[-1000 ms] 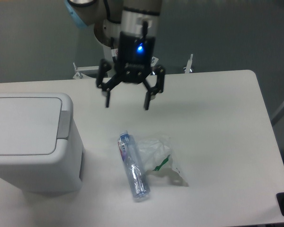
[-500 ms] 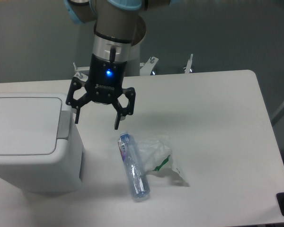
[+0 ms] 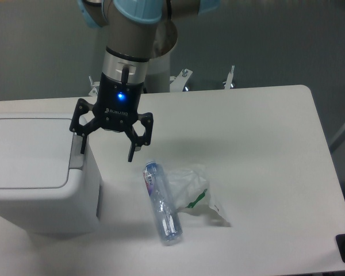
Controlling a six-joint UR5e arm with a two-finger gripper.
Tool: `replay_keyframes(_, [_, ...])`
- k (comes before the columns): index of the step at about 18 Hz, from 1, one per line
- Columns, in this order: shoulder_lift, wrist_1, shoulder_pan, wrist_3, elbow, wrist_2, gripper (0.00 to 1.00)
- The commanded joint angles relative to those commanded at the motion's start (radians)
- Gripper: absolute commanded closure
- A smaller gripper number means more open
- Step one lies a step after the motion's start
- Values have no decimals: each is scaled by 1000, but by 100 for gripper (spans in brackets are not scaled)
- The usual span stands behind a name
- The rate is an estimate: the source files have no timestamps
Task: Open the trash can
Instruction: 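Push the lid edge with the gripper finger to flip the lid open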
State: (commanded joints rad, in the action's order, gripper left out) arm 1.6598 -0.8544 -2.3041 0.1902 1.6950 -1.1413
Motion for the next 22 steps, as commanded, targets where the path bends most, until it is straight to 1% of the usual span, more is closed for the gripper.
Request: replay_keyframes(22, [6,0,2,3,2,-5,0])
